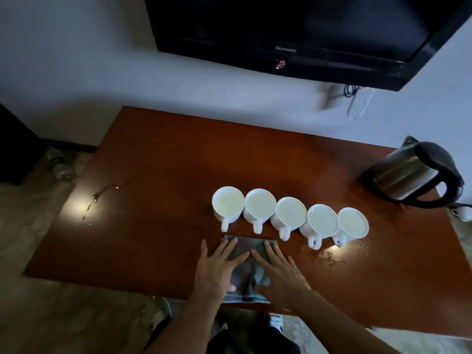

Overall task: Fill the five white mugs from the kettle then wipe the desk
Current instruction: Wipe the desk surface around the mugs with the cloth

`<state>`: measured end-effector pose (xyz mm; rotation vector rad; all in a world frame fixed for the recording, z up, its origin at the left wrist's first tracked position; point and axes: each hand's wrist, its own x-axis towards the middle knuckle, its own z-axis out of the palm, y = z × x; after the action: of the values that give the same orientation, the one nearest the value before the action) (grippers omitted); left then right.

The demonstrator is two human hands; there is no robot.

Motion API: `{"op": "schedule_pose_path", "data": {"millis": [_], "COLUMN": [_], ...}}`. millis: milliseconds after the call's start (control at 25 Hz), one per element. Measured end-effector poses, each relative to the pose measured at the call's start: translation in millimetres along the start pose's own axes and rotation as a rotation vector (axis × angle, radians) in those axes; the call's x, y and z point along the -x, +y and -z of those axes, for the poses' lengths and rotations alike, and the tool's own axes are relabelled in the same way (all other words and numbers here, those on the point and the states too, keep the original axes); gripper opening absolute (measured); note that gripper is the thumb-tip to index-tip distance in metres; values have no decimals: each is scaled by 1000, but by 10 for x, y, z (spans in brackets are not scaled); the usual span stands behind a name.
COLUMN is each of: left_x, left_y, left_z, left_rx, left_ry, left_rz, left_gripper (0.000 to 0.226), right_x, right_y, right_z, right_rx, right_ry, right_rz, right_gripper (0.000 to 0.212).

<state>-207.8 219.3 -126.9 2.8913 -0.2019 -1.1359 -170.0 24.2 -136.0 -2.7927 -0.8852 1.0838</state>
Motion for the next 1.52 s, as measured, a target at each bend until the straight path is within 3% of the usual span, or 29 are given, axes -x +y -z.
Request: {"op": "schedule_pose_path", "data": {"millis": [400,680,880,1200,1520], "left_x": [235,638,575,-207,-531], "left_y": [-1396,-2681,-3548,-4317,-4260], "left_z": [-75,-406,-415,249,699], "left_rx": [-122,25,103,136,64], "left_ry": [-62,12,58,107,77], "left_rz": [-29,153,270,345,365], "left_gripper": [93,96,97,97,101], "right_x": [-548,-1400,-2179,-3285,-3581], "right_y": [-1285,-2461,-3116,-3084,-2741], "right_z": [36,354,617,1565,1933], "right_rx": [-20,98,329,417,494], "right_ry": [25,-16,-3,-22,17], "right_rz": [12,130,202,221,243], "right_gripper": [87,88,86,88,93]}}
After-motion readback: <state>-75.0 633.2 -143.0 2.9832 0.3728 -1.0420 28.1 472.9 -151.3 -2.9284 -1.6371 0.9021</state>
